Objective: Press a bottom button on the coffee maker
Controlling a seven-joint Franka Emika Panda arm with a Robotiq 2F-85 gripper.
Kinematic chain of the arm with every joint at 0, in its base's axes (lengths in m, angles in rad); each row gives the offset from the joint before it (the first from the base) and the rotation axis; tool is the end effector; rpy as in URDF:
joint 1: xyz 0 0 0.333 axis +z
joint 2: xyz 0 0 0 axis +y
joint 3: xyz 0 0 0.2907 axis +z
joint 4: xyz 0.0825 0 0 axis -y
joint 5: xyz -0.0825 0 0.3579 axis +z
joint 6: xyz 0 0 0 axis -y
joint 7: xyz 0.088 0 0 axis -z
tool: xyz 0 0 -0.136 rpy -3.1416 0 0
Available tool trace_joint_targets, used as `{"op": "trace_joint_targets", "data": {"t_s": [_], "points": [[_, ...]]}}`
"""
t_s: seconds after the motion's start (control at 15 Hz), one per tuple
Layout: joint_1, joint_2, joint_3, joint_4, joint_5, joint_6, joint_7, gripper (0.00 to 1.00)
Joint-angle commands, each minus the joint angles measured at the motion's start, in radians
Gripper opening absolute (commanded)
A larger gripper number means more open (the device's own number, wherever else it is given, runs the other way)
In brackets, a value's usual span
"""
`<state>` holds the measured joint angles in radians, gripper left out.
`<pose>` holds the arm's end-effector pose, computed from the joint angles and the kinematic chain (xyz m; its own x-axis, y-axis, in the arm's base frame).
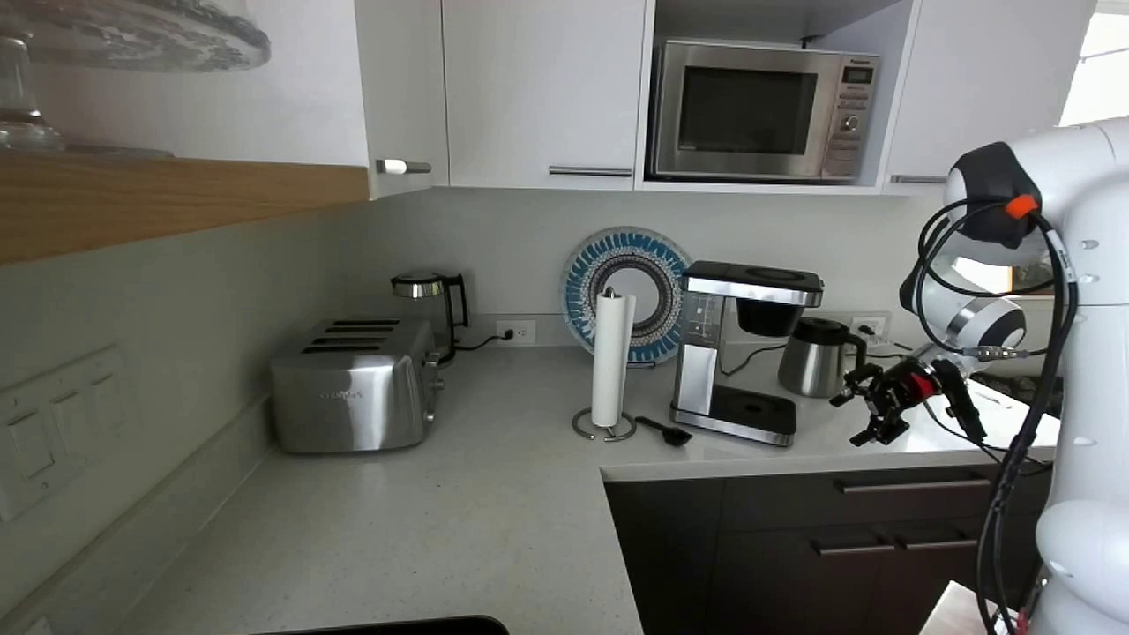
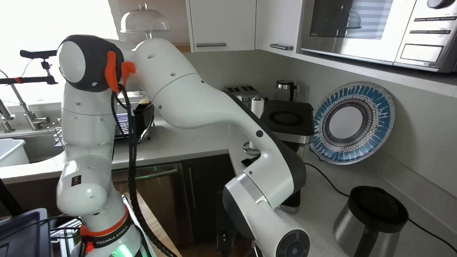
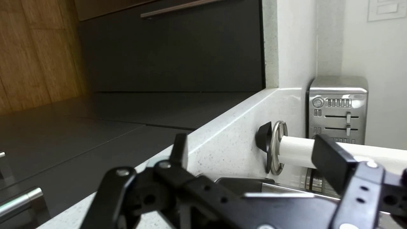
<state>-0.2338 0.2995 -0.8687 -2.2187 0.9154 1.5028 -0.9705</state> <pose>0.2848 -0.3293 0.2493 0.8565 -0.5014 -0.1227 -0.3558 -0.4012 -0.8441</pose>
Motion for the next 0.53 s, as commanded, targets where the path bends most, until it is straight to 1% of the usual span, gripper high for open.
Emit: {"op": "trace_joint_targets", "data": {"t_s": [0.0, 0.2, 0.47], "points": [[-0.096, -0.003, 0.103, 0.021, -0.039, -0.018, 0.010, 1.00], [-0.187, 0.054, 0.196, 0.081, -0.021, -0.090, -0.020, 1.00], [-0.279, 0.117, 0.289, 0.158, -0.016, -0.131, -0.035, 1.00]]}}
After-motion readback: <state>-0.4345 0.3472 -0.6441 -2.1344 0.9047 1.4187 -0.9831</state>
